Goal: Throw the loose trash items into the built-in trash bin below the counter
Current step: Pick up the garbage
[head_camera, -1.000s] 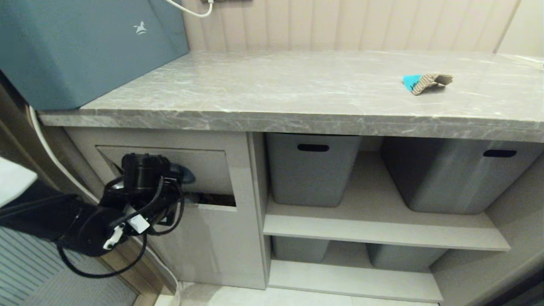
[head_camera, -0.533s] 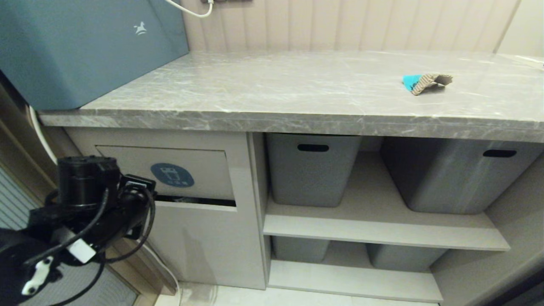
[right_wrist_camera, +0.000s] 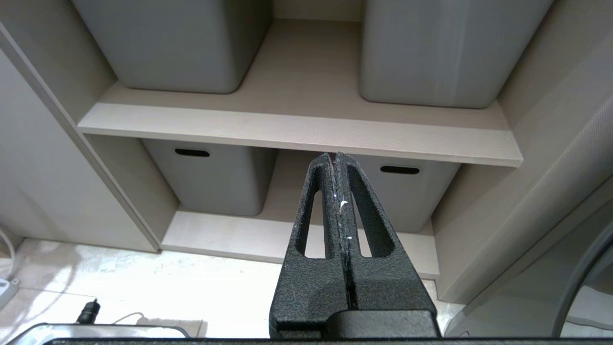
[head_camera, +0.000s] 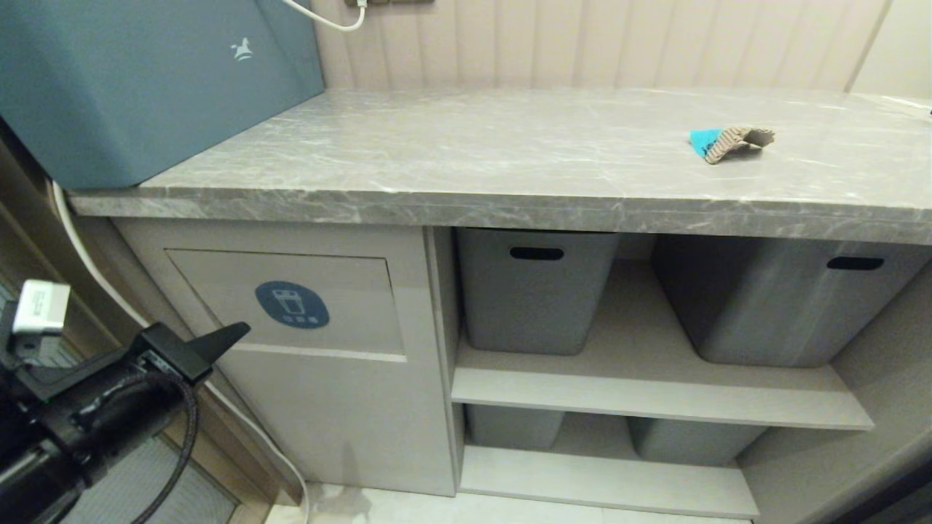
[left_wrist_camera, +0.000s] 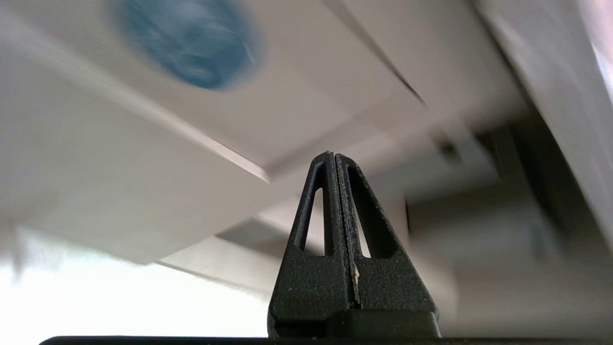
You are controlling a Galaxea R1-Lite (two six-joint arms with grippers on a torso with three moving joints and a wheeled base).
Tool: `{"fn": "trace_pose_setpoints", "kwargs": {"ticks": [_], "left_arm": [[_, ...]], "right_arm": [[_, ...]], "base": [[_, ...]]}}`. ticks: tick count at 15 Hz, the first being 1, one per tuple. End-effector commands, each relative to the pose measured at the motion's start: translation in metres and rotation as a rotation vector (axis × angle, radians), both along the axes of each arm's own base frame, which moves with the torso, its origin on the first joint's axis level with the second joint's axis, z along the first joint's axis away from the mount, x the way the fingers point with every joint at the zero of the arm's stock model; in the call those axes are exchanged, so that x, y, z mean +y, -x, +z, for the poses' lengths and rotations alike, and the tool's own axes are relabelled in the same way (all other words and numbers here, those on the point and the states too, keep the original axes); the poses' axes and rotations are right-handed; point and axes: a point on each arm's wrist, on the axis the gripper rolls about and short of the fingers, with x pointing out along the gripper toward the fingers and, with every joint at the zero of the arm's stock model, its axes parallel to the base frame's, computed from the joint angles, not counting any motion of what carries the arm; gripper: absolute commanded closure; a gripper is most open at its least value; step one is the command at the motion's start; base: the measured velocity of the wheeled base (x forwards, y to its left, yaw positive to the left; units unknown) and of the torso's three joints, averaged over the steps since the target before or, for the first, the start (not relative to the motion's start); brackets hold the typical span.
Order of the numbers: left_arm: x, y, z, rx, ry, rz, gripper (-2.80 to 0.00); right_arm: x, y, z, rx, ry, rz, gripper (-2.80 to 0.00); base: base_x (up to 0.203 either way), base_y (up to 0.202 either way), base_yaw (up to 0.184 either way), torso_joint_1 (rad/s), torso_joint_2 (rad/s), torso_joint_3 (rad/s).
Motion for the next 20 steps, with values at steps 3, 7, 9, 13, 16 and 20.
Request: {"fn": "trace_pose_setpoints", "kwargs": {"ticks": [3, 7, 9, 13, 16, 20], "left_arm": [[-0.001, 0.010, 0.009, -0.153, -0.257, -0.177, 0.00], [-0.013, -0.002, 0.016, -0.231, -0.388, -0.266, 0.00], [-0.019, -0.003, 0.021, -0.268, -0.419, -0.293, 0.00], [-0.046, -0.007, 0.049, -0.425, -0.461, -0.406, 0.00], [-0.077, -0.024, 0.064, -0.510, -0.498, -0.475, 0.00], [-0.133, -0.058, 0.070, -0.573, -0.532, -0.557, 0.00]], "right_arm": [[0.000, 0.000, 0.000, -0.001, 0.007, 0.003, 0.00], [0.000, 0.000, 0.000, 0.001, 0.009, 0.002, 0.00], [0.000, 0.000, 0.000, -0.001, 0.004, 0.002, 0.00], [0.000, 0.000, 0.000, -0.001, 0.004, 0.000, 0.00], [0.000, 0.000, 0.000, -0.001, 0.006, 0.002, 0.00], [0.000, 0.000, 0.000, -0.001, 0.002, 0.003, 0.00]], "base": [[0.000, 0.000, 0.000, 0.000, 0.00, 0.000], [0.000, 0.000, 0.000, 0.043, -0.13, -0.085], [0.000, 0.000, 0.000, 0.137, -0.39, -0.249], [0.000, 0.000, 0.000, 0.176, -0.45, -0.277], [0.000, 0.000, 0.000, 0.201, -0.47, -0.281], [0.000, 0.000, 0.000, 0.213, -0.49, -0.283]]}}
